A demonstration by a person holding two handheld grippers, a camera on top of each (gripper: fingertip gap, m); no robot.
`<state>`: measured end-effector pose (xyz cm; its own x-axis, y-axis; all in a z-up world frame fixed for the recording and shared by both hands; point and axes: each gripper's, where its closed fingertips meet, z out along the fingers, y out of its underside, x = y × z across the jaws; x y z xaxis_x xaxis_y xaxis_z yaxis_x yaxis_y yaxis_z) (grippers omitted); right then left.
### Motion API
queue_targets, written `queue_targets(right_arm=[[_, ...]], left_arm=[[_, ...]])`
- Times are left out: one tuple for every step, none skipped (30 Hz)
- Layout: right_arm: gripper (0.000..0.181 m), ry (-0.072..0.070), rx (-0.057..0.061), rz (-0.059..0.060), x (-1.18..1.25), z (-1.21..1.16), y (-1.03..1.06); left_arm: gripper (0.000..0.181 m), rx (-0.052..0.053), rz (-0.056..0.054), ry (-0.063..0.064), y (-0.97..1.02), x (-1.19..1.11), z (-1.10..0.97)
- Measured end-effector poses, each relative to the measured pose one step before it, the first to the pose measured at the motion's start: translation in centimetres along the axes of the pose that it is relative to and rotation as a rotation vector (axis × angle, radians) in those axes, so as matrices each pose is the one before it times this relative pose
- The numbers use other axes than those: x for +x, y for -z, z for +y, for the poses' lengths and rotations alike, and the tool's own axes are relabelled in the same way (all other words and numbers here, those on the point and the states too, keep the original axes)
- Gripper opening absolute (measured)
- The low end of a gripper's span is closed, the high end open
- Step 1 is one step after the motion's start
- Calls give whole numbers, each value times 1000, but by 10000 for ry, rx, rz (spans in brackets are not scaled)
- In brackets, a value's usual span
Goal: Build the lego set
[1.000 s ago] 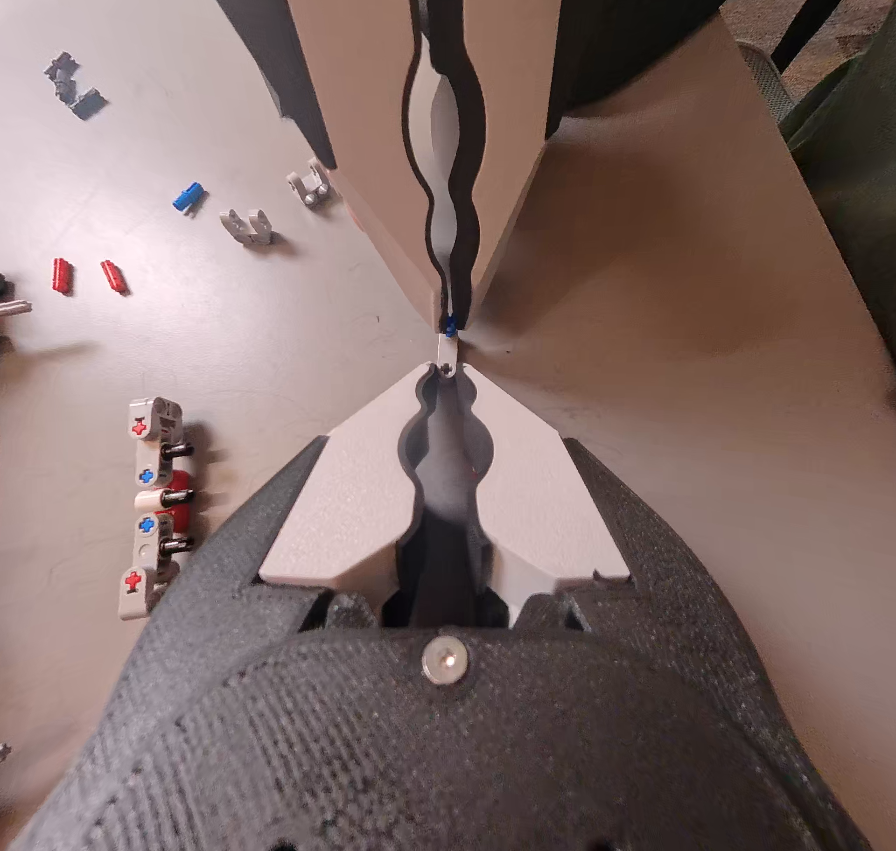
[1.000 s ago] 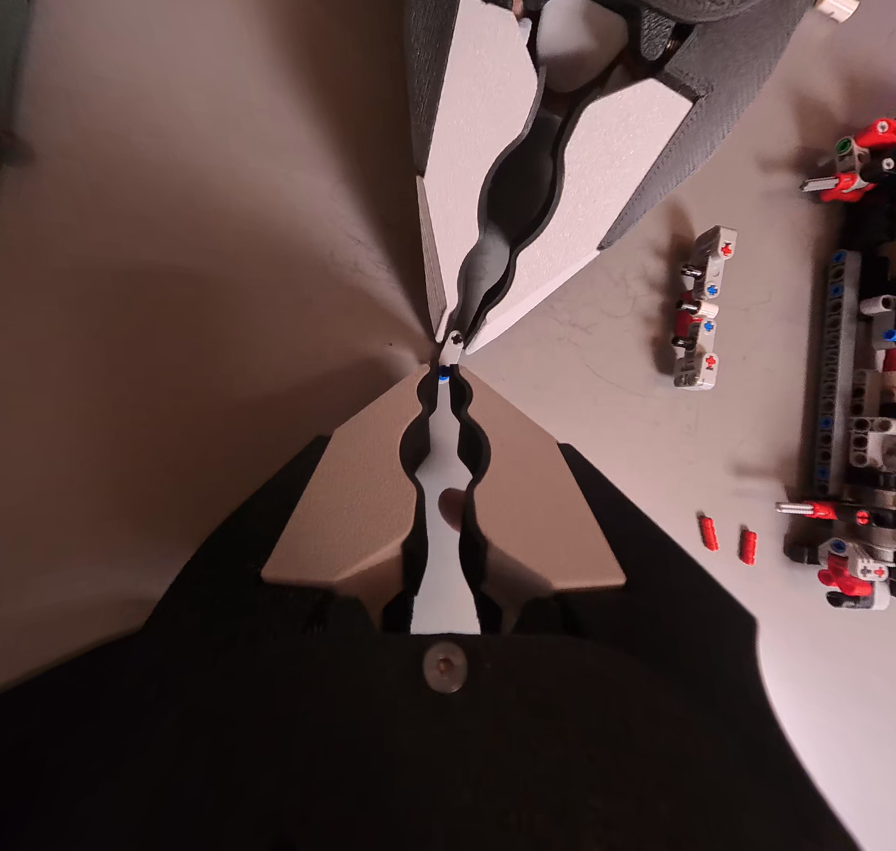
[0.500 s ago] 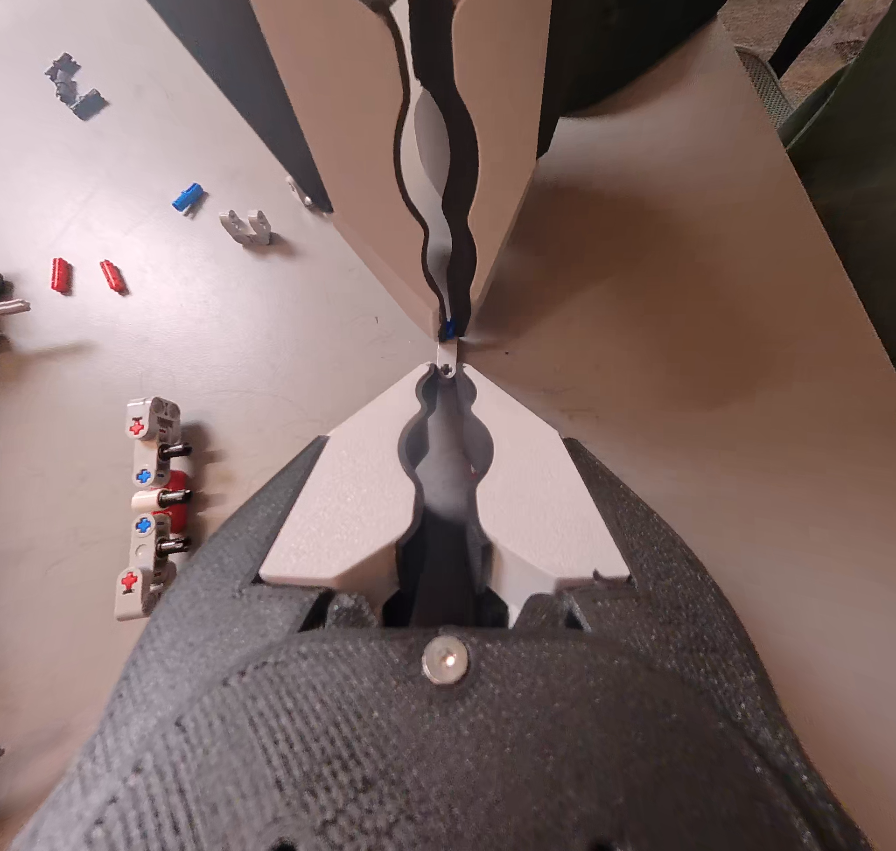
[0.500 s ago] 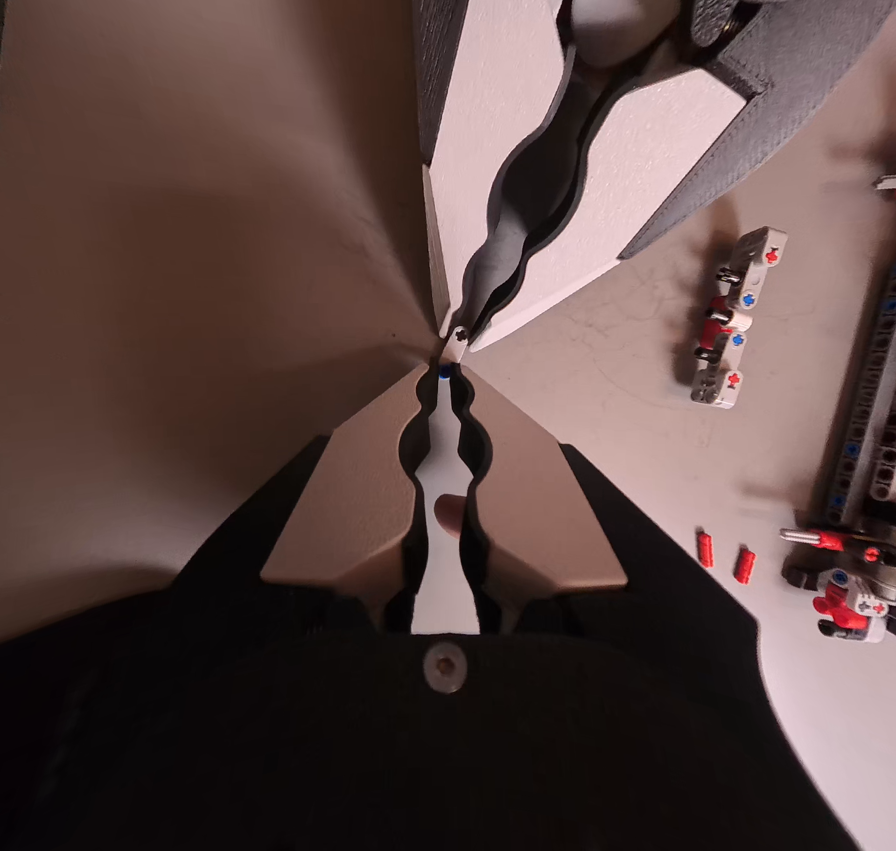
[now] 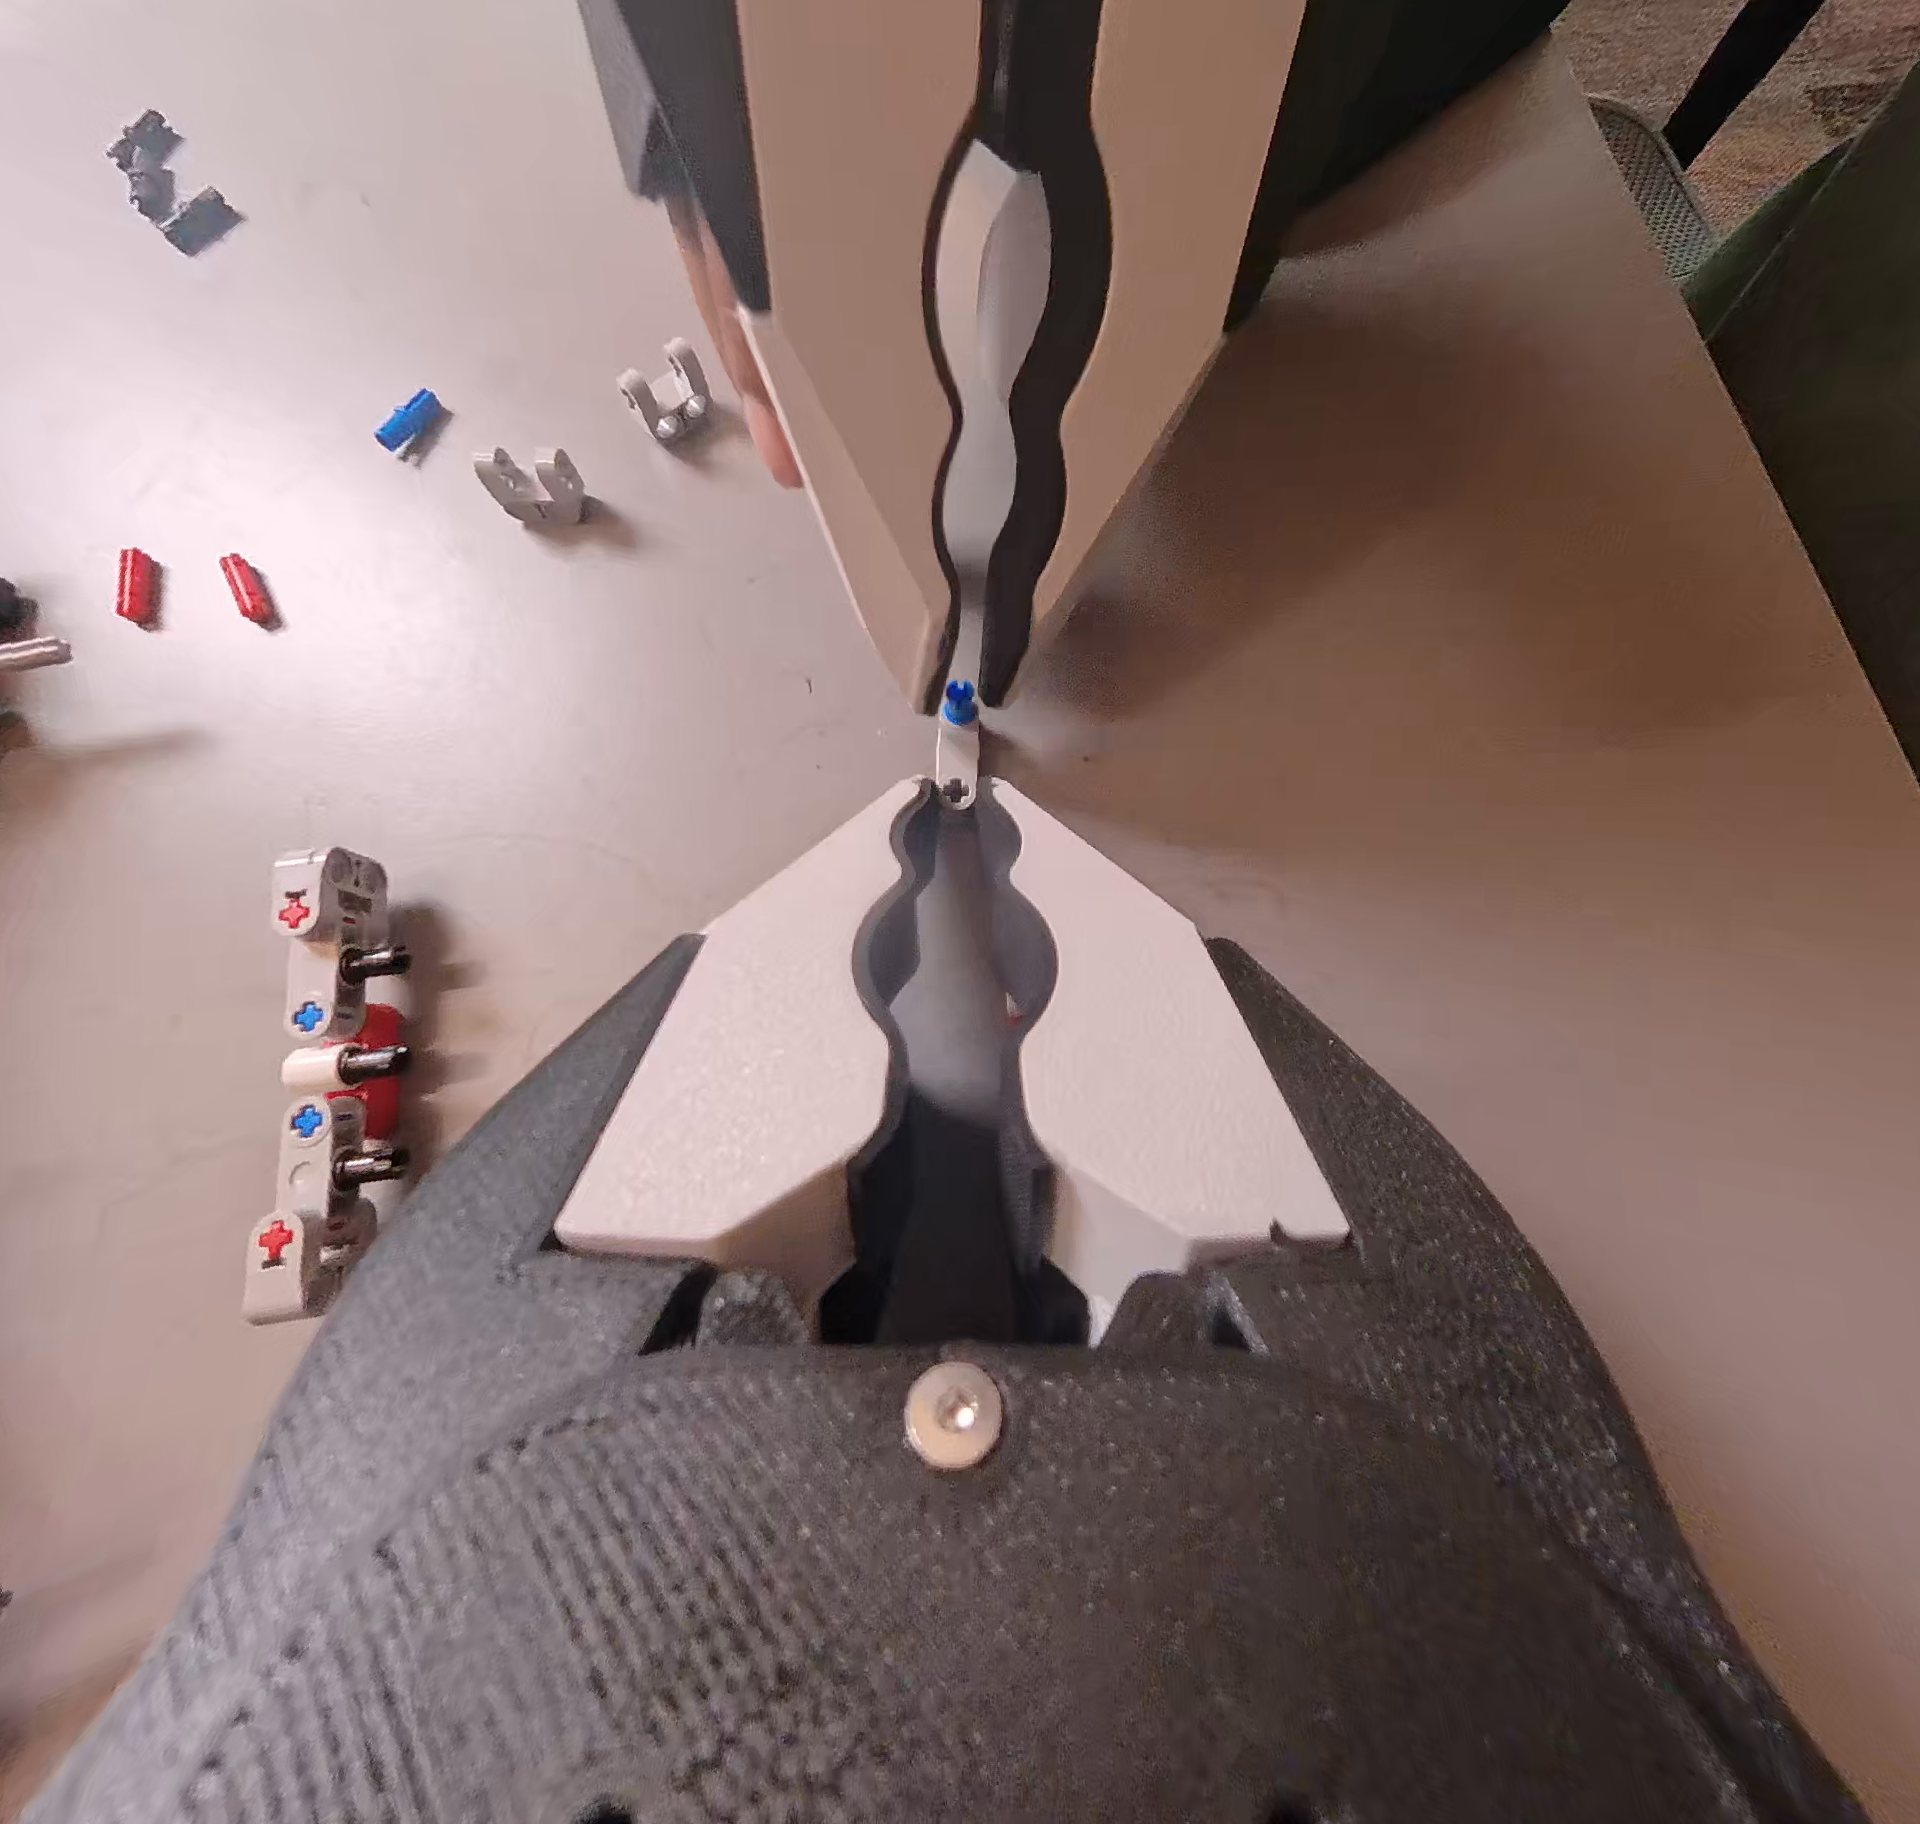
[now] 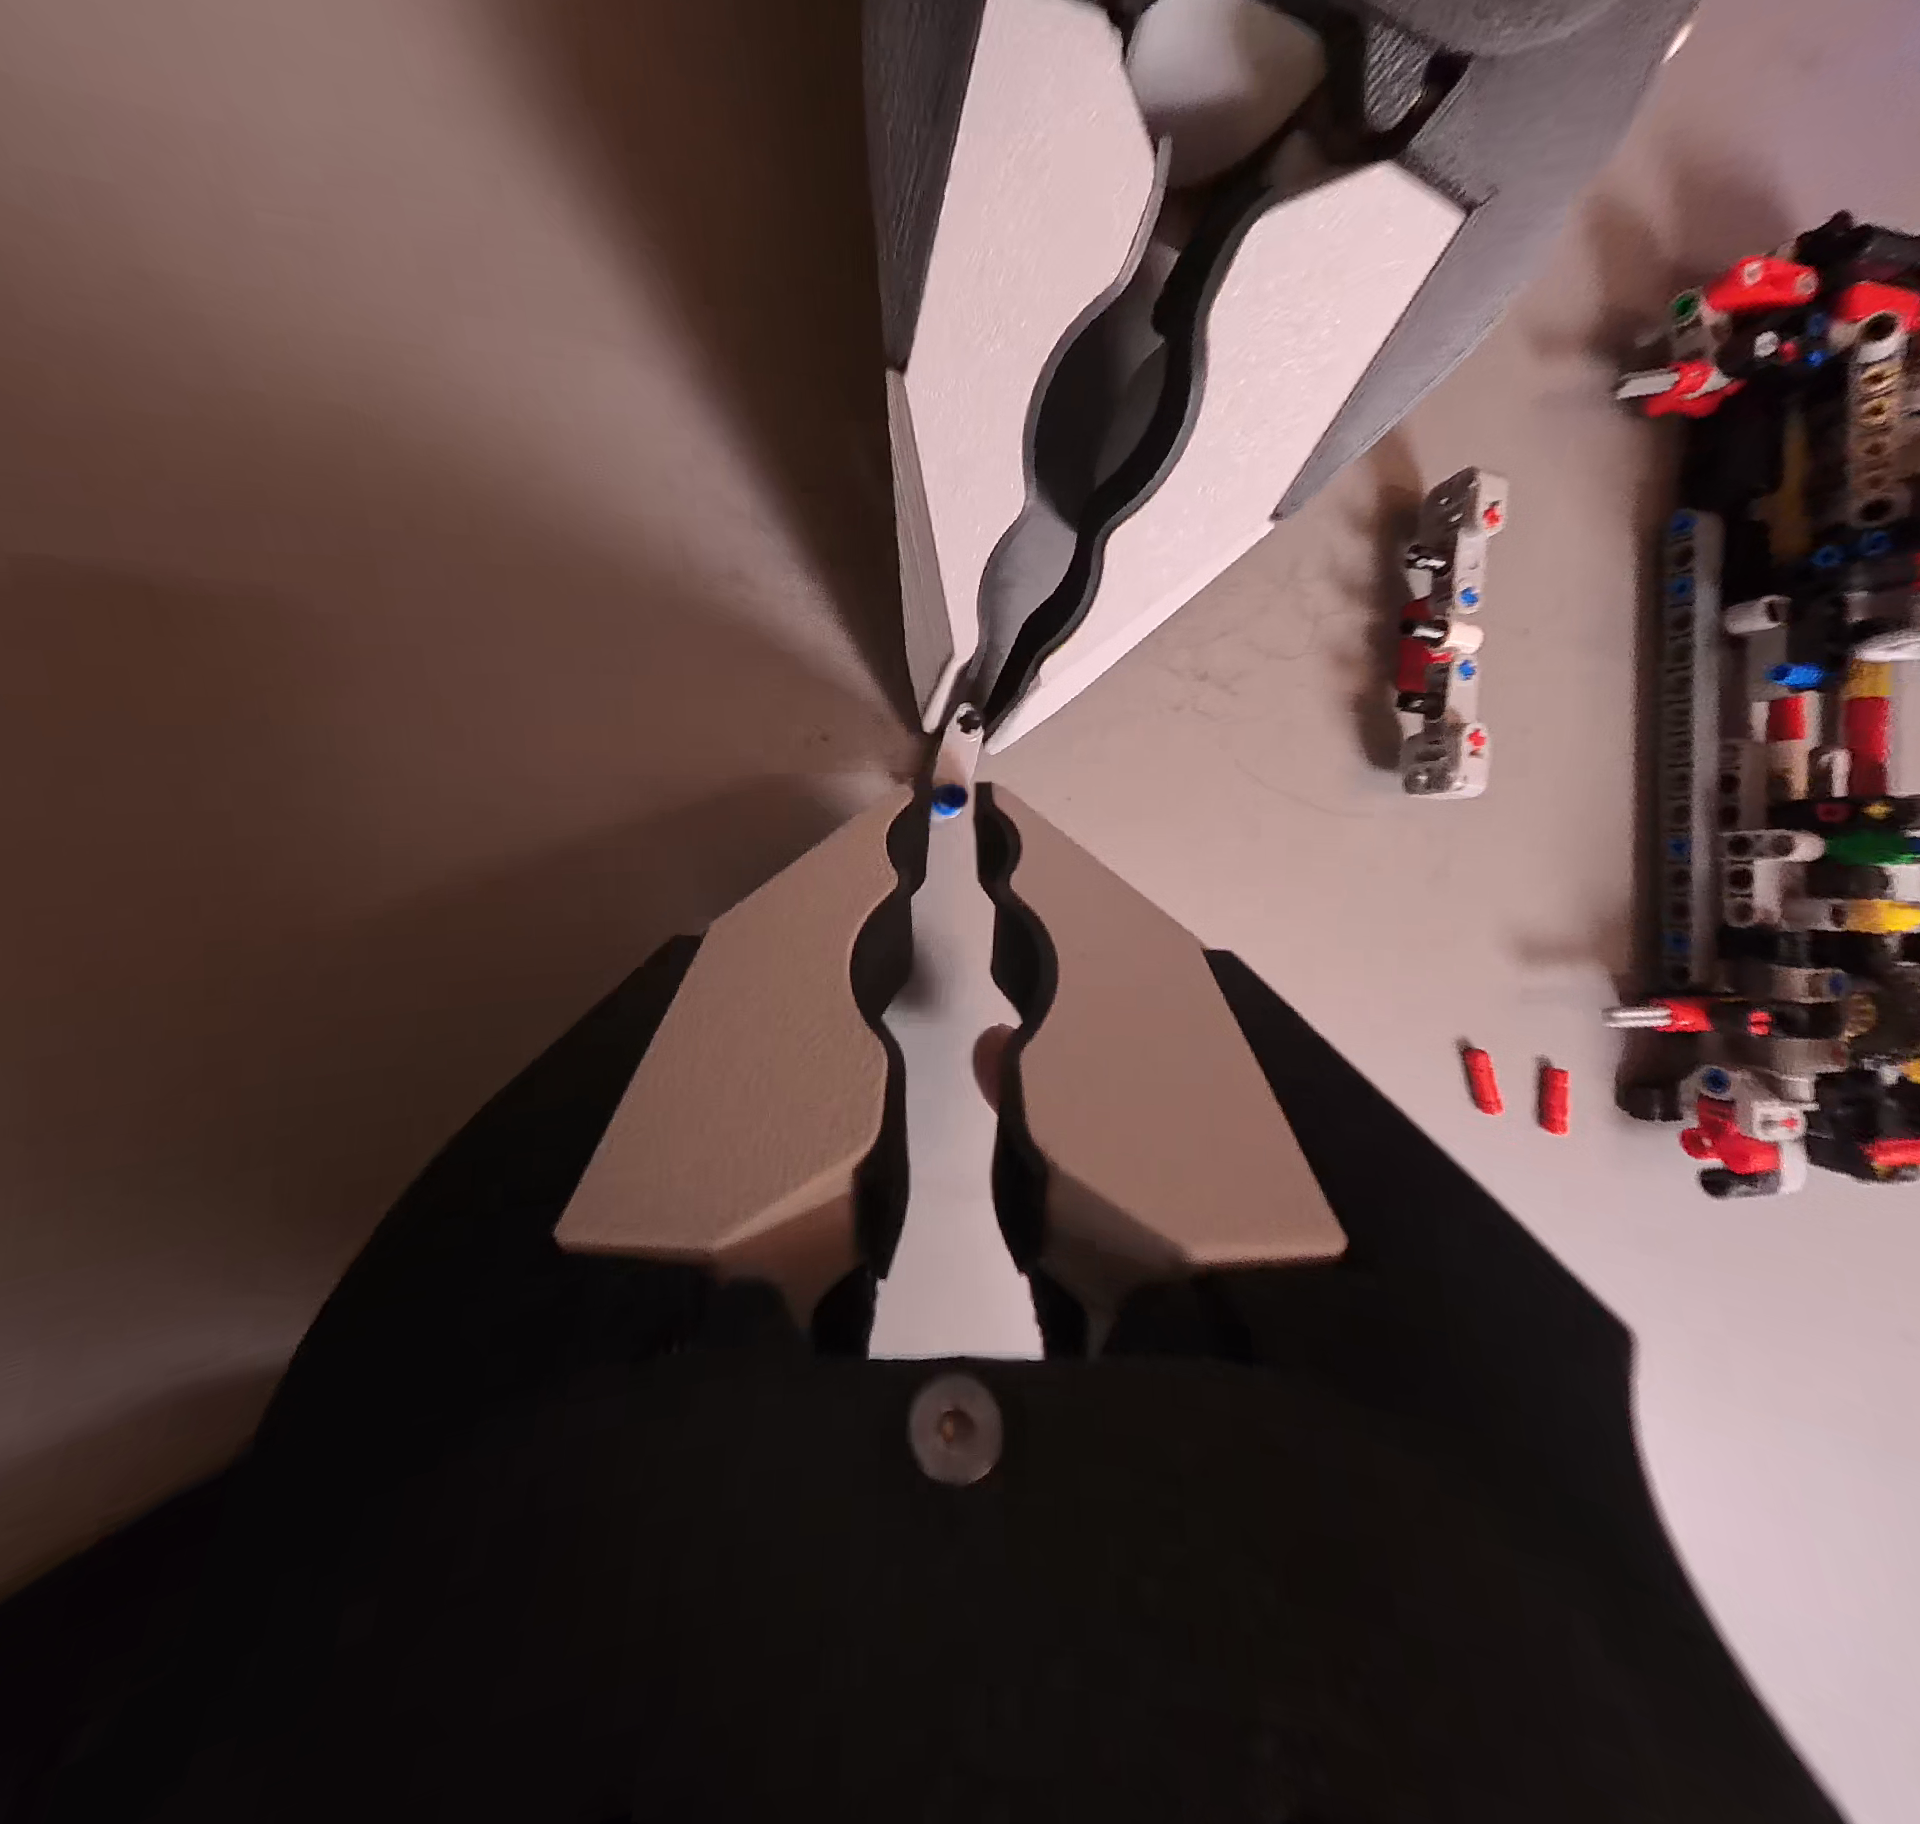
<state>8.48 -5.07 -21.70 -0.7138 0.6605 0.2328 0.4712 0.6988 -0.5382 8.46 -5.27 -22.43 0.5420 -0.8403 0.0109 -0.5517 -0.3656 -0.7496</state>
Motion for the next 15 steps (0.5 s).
queue_targets(right_arm=[[6, -101, -44, -95, -44, 150, -214], [5, -190, 14, -178, -38, -16, 16], [5, -149, -59, -161, -33, 15, -8], [5, 21, -98, -76, -16, 33, -2], [4, 45, -153, -37, 2, 25, -16], [4, -19, -187, -23, 7, 25, -22], [3, 8, -140, -7, 6, 8, -1], [4, -55, -62, -13, 11, -3, -9], [4, -94, 31, -14, 22, -24, -7], [4, -13, 175, 29, 28, -60, 10], [4, -10, 254, 35, 4, -24, 79], [11, -98, 210, -23, -26, 53, 218], [21, -250, 287, -28, 96, -81, 473], [23, -339, 441, 120, 453, -343, 782], [22, -330, 475, 232, 706, -393, 984]], left_arm=[[5, 6, -9, -5, 4, 0, -1], [5, 7, -16, -5, 13, -7, 6], [5, 5, -19, -4, 6, 9, 1], [5, -3, -12, -1, -6, 1, -3], [5, -3, -2, 8, -2, -5, 1], [5, 1, 3, 9, 5, 5, 4], [5, -1, -3, 3, 0, -2, 1], [5, -10, -17, -5, -4, 6, 5], [5, -14, -32, -10, 4, -4, 1], [5, -7, -41, -11, 7, -8, 11], [5, 3, -47, -5, 5, 3, -12], [5, -3, -48, -3, 7, 11, 8], [5, -17, -40, -10, 9, 6, 6], [5, -16, -29, 0, 12, 1, 9], [5, -20, -19, 10, -2, -11, 1]])
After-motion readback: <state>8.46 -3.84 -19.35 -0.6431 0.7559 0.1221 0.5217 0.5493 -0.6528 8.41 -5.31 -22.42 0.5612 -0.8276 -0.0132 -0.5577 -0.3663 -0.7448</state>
